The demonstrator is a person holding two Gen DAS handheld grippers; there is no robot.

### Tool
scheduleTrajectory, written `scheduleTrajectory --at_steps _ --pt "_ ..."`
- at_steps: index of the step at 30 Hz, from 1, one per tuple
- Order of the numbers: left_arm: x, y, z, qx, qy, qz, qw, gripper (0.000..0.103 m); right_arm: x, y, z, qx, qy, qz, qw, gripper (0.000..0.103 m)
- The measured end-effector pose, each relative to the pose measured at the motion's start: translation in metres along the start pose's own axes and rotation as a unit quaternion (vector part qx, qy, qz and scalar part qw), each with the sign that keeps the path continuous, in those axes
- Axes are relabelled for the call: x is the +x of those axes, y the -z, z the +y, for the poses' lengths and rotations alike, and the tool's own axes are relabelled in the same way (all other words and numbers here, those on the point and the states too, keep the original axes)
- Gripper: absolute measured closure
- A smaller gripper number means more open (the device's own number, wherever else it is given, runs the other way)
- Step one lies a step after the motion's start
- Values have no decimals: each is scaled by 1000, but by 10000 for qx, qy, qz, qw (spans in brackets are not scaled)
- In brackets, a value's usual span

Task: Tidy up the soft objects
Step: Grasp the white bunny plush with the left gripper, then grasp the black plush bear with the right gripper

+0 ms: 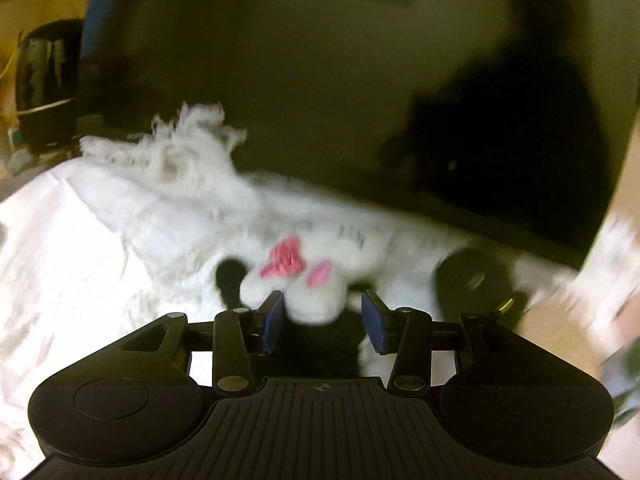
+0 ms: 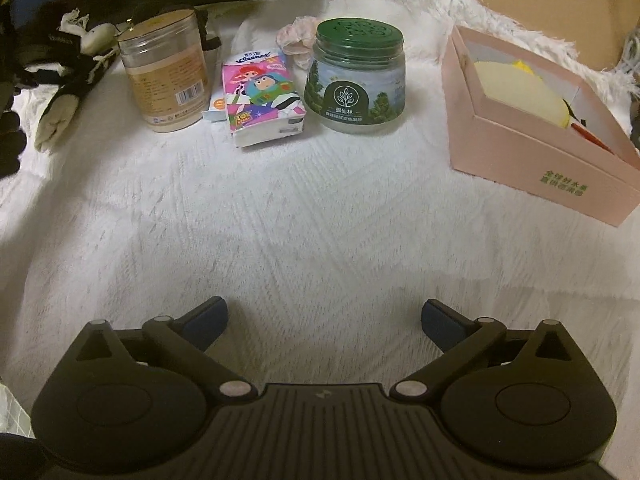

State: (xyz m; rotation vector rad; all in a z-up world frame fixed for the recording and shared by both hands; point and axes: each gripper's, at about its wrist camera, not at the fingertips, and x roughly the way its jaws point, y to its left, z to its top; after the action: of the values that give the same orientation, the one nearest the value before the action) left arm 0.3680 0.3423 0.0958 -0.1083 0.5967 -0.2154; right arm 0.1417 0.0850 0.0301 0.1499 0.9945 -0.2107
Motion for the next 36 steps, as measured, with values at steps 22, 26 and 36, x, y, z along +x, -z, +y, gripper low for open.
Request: scheduleTrajectory --at_steps 22,26,36 --pt "18 6 -1 584 -209 -39 9981 3 2 2 3 -22 -24 -189 9998 0" --pt "38 -2 16 231 -35 534 9983 3 2 1 3 -62 -40 -176 9998 0" --pt "50 1 17 279 494 697 9960 3 -51 -106 3 -463 -637 -409 9961 4"
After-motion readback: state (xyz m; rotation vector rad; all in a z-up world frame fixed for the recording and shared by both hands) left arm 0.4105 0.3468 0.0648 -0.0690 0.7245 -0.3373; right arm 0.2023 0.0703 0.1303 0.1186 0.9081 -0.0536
